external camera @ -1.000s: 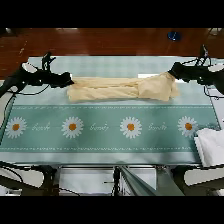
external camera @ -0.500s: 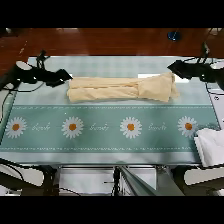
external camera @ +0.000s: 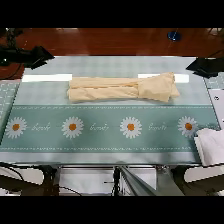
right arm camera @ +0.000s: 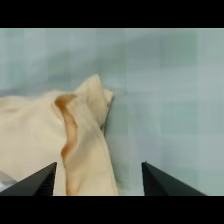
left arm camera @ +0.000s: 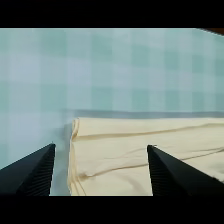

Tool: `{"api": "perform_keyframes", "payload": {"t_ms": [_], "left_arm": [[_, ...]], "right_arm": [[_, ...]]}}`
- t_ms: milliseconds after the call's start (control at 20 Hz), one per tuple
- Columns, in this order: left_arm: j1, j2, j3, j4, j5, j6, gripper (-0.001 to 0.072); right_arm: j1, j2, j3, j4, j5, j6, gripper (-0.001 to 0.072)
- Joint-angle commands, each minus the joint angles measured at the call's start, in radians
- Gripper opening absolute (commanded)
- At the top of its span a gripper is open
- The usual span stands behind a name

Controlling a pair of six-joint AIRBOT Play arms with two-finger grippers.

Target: Fold the shirts.

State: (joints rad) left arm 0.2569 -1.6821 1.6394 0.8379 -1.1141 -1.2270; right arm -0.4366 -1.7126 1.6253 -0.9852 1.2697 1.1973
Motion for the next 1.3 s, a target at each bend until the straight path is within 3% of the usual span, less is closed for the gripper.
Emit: {"api": "perform_keyframes", "payload": {"t_ms": [0,200,550,650,700,750,800,850,900,950,1000,1100,1200,1250], "left_arm": [[-0.008,0.005,0.014,0.000,-0.080,-0.001,0.0683],[-0.019,0.004,0.014,0.000,-0.084,-0.001,0.0680],[-0.019,0.004,0.014,0.000,-0.085,-0.001,0.0673],[-0.019,0.002,0.014,0.000,-0.090,-0.001,0.0592],[-0.019,0.000,0.014,0.000,-0.098,-0.001,0.0592],[-0.019,-0.001,0.014,0.000,-0.108,-0.001,0.0592],[-0.019,-0.002,0.014,0.000,-0.116,-0.001,0.0592],[-0.019,-0.002,0.014,0.000,-0.126,-0.001,0.0592],[-0.019,-0.002,0.014,0.000,-0.134,-0.001,0.0592],[-0.021,-0.002,0.014,0.000,-0.142,-0.001,0.0592],[-0.027,-0.002,0.014,-0.001,-0.154,-0.001,0.0556],[-0.059,-0.002,0.014,-0.017,-0.190,-0.001,0.0236],[-0.122,-0.002,0.014,-0.089,-0.203,-0.001,0.0069],[-0.164,-0.003,0.014,-0.128,-0.187,-0.002,0.0026]], "right_arm": [[-0.023,-0.098,0.015,0.043,0.195,-0.047,0.0602],[-0.023,-0.211,0.015,0.225,0.211,-0.048,0.0602],[-0.006,-0.305,0.015,0.275,0.219,-0.090,0.0603],[0.027,-0.329,0.015,0.275,0.207,-0.099,0.0602],[0.048,-0.344,0.015,0.272,0.199,-0.100,0.0598],[0.068,-0.352,0.015,0.267,0.182,-0.108,0.0564],[0.086,-0.353,0.015,0.265,0.157,-0.142,0.0374],[0.095,-0.351,0.021,0.267,0.143,-0.152,0.0139],[0.100,-0.351,0.041,0.271,0.142,-0.152,0.0026],[0.102,-0.344,0.066,0.282,0.152,-0.152,0.0026],[0.101,-0.330,0.092,0.289,0.163,-0.151,0.0025],[0.101,-0.284,0.153,0.288,0.190,-0.130,0.0025],[0.102,-0.218,0.183,0.287,0.198,-0.081,0.0025],[0.102,-0.184,0.189,0.286,0.206,-0.044,0.0025]]}}
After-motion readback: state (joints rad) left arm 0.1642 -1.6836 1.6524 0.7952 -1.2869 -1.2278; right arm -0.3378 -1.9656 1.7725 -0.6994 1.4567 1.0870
